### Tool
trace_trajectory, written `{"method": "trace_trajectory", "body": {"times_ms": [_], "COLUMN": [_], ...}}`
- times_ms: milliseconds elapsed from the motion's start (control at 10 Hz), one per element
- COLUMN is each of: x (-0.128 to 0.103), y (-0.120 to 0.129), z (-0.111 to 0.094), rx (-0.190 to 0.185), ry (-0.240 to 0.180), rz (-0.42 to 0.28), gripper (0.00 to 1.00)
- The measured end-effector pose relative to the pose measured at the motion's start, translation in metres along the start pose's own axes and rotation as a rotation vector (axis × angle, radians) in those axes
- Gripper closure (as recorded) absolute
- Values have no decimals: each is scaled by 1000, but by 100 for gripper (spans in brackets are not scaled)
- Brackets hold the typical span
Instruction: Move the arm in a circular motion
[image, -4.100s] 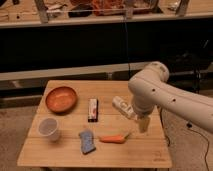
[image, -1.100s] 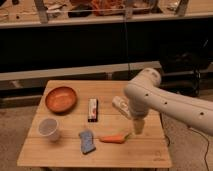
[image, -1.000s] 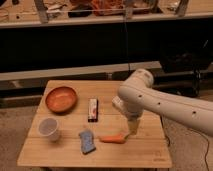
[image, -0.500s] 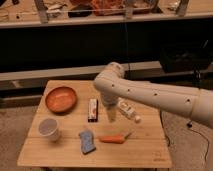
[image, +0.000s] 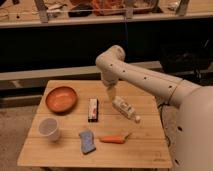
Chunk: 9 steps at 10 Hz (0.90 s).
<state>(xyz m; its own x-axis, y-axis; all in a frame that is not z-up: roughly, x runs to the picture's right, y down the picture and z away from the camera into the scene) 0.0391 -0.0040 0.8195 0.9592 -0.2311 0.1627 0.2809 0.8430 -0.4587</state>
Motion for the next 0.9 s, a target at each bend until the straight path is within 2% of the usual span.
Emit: {"method": "trace_trajectory", "body": {"times_ms": [200,400,600,900], "x": [53,91,130,144], "y": [-3,11,49,127], "z": [-4,-7,-13,-32], "rx": [3,-3,-17,-44], "ry": [22,32,43,62], "rz": [43,91,165,251], "gripper": [20,20,20,20]}}
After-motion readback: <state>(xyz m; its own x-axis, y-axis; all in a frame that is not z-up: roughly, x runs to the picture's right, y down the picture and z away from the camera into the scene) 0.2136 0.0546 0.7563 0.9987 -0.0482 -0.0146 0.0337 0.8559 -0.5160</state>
